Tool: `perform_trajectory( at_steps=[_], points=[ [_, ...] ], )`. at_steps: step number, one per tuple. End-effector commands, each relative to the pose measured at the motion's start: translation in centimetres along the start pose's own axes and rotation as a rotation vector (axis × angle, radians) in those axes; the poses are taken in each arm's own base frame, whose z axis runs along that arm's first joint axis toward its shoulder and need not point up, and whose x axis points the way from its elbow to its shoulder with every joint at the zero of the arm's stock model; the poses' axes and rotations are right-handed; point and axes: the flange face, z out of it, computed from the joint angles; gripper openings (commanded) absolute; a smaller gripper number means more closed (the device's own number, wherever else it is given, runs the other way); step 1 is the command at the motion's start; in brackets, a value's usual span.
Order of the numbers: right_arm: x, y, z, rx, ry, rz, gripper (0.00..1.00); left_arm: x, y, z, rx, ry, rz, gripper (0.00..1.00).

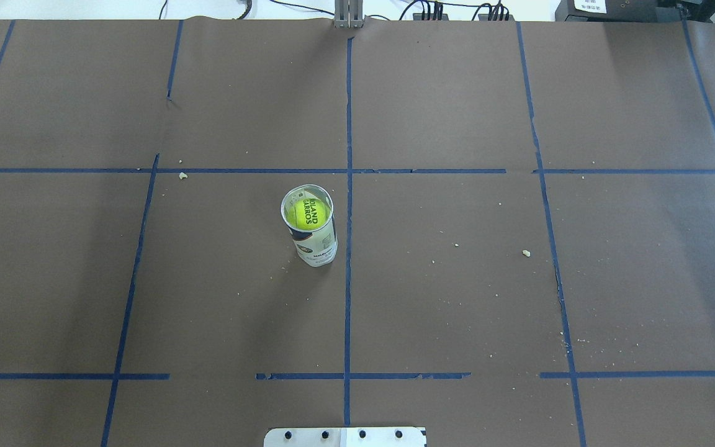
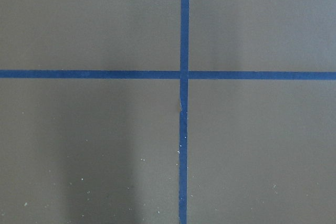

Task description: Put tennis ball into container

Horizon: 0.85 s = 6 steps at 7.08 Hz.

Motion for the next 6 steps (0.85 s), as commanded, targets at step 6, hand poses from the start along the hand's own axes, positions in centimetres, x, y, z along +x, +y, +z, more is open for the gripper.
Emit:
perform_trajectory(
  at_steps=[6],
  points=[
    [0.0, 0.0, 0.0, 0.000, 0.000, 0.000, 1.00, -0.4, 2.3, 1.5, -0.026, 0.033, -0.017, 1.00]
  ],
)
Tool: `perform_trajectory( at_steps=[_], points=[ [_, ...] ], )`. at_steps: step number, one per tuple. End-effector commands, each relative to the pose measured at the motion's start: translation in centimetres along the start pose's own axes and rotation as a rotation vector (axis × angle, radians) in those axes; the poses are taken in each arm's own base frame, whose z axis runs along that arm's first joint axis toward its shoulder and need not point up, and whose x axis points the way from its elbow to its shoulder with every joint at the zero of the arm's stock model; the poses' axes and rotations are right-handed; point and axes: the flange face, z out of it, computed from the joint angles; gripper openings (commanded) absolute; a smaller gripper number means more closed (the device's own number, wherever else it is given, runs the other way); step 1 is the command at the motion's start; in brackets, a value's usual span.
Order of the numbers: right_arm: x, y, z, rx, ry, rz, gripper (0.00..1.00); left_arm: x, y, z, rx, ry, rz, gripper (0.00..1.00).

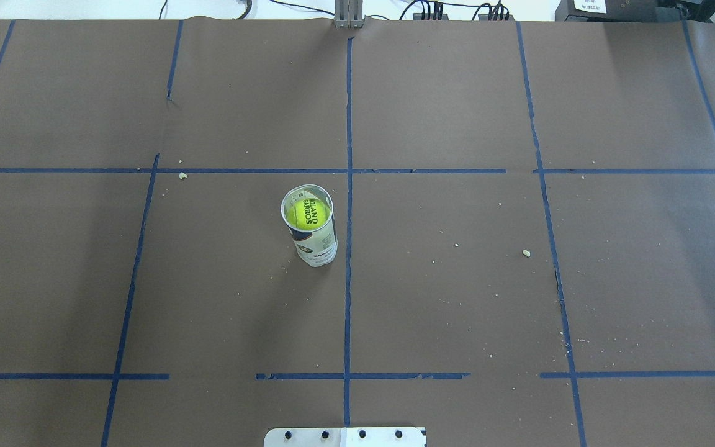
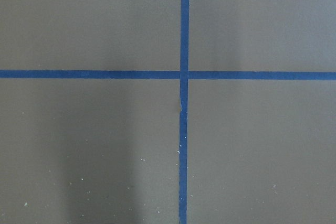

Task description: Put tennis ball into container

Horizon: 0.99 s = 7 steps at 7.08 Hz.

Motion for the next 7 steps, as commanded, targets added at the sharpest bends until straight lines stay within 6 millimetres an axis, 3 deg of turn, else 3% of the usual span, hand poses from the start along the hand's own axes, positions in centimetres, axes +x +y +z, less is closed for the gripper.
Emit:
perform_trajectory(
  at_steps=[1, 7],
  points=[
    [0.00, 0.00, 0.00, 0.000, 0.000, 0.000, 1.00, -0.74, 1.24, 1.11, -0.019, 0.004, -0.012, 1.00],
    [0.00, 0.00, 0.00, 0.000, 0.000, 0.000, 1.00, -0.16, 0.49, 1.10, -0.027, -0.003, -0.002, 1.00]
  ],
)
